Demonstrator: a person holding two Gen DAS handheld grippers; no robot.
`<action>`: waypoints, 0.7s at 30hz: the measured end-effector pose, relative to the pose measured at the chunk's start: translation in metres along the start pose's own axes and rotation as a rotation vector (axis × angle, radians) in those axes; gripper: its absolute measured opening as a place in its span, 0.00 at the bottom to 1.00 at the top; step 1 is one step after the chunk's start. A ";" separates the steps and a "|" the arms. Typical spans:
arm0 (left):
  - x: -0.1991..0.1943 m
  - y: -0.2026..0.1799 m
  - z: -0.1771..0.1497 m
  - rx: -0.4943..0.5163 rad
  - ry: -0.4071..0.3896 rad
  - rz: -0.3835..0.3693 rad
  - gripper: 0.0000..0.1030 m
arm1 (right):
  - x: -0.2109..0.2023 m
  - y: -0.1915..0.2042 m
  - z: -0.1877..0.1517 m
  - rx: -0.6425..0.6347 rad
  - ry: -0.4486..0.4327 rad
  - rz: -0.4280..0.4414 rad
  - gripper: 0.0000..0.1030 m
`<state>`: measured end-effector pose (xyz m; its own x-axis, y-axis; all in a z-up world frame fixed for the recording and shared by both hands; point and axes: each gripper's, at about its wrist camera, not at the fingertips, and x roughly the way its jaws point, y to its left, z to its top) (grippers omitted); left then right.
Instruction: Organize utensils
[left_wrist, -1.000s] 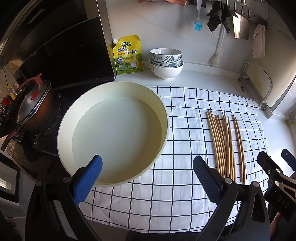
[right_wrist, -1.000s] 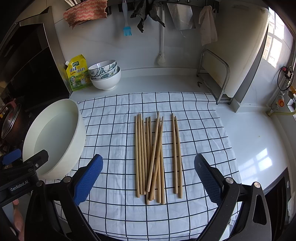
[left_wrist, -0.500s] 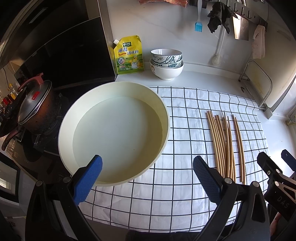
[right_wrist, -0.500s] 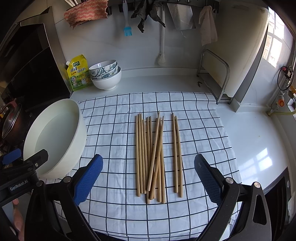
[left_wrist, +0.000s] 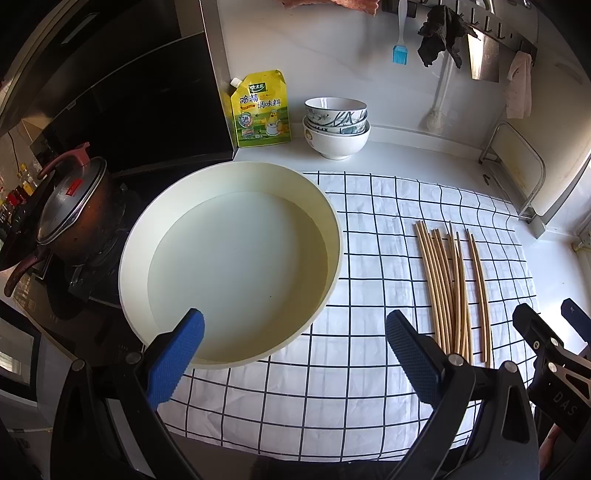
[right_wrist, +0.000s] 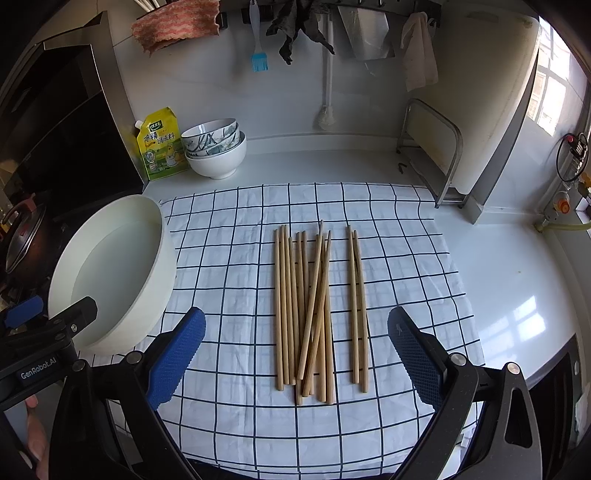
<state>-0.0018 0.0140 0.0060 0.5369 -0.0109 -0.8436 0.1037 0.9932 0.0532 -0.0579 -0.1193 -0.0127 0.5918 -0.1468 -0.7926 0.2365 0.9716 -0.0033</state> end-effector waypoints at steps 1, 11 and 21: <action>0.000 0.000 -0.001 0.000 0.000 0.001 0.94 | 0.000 0.000 0.000 0.000 0.001 0.001 0.92; 0.012 -0.019 -0.001 0.006 0.012 -0.072 0.94 | 0.004 -0.033 -0.001 0.042 0.012 -0.004 0.92; 0.036 -0.078 0.009 0.041 0.011 -0.152 0.94 | 0.034 -0.096 -0.009 0.067 0.074 -0.046 0.92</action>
<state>0.0173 -0.0647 -0.0241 0.5029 -0.1596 -0.8495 0.2174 0.9746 -0.0544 -0.0669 -0.2160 -0.0446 0.5208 -0.1747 -0.8356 0.3151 0.9491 -0.0020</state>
